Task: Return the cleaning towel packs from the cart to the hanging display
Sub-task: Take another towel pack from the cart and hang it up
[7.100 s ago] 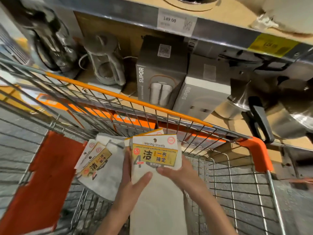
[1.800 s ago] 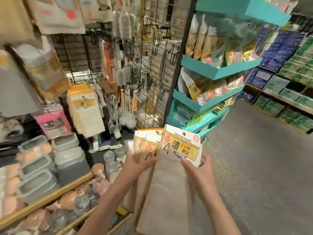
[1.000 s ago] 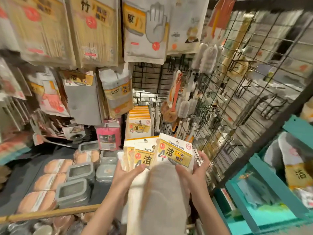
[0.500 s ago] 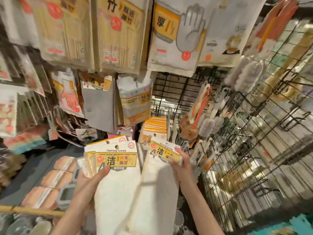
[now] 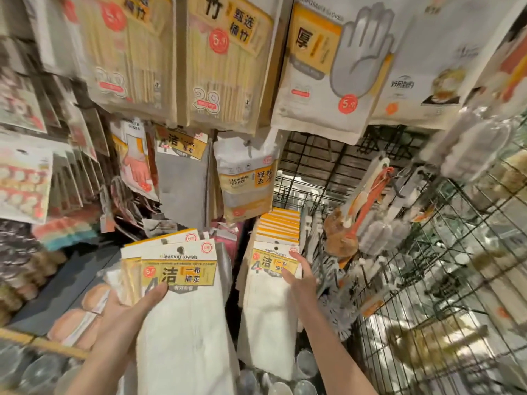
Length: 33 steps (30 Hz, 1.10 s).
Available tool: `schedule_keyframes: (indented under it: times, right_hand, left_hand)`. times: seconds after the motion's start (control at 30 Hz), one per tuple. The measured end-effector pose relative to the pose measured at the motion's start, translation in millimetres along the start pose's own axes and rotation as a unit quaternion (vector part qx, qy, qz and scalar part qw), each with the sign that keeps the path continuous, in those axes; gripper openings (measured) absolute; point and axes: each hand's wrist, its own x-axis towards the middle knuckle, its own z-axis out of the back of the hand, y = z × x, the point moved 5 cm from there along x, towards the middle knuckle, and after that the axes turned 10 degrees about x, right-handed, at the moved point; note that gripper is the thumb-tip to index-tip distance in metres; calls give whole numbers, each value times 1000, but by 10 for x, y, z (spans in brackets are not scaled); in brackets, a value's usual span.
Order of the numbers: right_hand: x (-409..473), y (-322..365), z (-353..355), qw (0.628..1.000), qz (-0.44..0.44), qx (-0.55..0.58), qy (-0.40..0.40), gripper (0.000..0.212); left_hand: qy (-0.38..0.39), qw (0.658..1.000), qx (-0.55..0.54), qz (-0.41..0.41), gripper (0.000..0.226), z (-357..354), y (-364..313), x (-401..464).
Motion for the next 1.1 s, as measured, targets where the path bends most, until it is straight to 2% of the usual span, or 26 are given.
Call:
schedule_keyframes:
  times: [0.07, 0.17, 0.27, 0.43, 0.63, 0.77, 0.93, 1.1]
  right_hand:
    - [59, -27, 1, 1000, 6, -6, -12, 44]
    - [128, -74, -24, 999, 14, -30, -17, 44]
    - [193, -109, -52, 994, 43, -99, -28, 46]
    - [287, -165, -84, 978, 72, -194, -20, 53]
    - [331, -278, -171, 990, -16, -139, -19, 63]
    - [279, -302, -201, 984, -66, -166, 20, 75]
    - [191, -159, -174, 984, -96, -147, 35, 66]
    - [-190, 161, -359, 985, -38, -146, 89, 45]
  left_hand:
    - [5, 1000, 10, 0, 83, -21, -11, 4]
    - [0, 1000, 22, -9, 73, -65, -52, 2]
    - [-9, 1000, 18, -15, 57, -102, -79, -9]
    - [-1, 1000, 3, -16, 45, -128, -98, -58]
    - [4, 1000, -3, -30, 48, -141, -120, -164]
    - [2, 1000, -11, -25, 52, -117, -55, -255]
    - [-7, 1000, -20, -14, 56, -117, 7, -360]
    - [-1, 999, -43, -29, 48, -172, -33, -477]
